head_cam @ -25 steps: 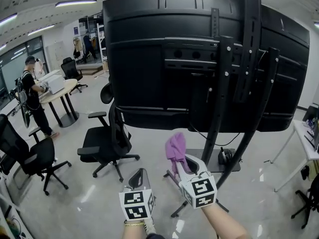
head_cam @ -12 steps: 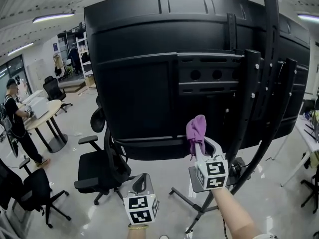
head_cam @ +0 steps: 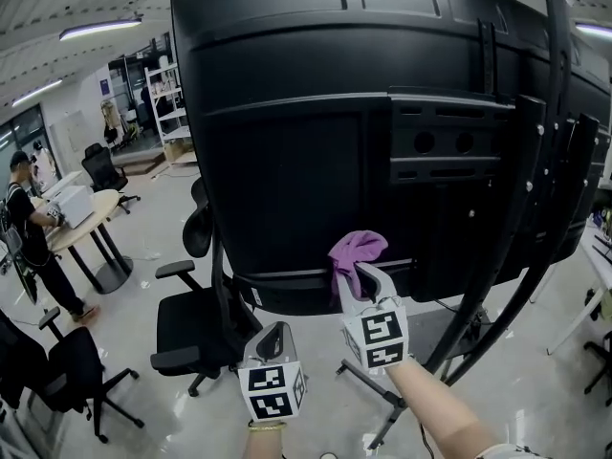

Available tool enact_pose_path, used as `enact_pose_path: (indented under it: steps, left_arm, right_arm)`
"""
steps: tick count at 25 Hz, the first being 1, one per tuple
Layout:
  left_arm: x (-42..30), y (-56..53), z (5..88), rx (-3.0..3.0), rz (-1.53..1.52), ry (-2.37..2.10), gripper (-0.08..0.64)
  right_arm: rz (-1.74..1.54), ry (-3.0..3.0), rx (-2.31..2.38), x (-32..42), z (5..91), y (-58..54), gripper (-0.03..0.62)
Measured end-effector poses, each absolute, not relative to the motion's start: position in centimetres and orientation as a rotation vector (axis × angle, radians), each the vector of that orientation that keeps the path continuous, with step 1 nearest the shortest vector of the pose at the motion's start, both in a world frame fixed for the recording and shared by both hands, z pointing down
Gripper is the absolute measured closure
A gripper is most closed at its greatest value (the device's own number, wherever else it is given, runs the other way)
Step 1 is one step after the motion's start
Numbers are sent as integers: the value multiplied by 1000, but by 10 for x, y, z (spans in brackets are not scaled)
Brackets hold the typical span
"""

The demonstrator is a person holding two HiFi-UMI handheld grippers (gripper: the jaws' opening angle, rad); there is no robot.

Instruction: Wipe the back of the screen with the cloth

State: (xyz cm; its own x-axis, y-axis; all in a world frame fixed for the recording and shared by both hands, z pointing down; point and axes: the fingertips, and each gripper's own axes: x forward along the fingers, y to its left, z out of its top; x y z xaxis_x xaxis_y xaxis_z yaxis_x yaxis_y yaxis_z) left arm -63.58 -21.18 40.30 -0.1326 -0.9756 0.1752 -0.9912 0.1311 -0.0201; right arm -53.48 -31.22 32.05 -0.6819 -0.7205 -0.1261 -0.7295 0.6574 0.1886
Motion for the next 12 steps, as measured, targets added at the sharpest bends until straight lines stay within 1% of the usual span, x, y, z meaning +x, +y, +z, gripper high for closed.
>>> enact_pose_path:
  steps: [6, 12]
  left_arm:
    - [-663, -209, 403, 1940, 192, -2310, 552]
    - [-680, -204, 402, 1920, 187, -2336, 552]
  right_arm:
    - [485, 2953, -981, -614, 321, -276, 538]
    - [611, 3045, -806, -662, 323, -249, 538]
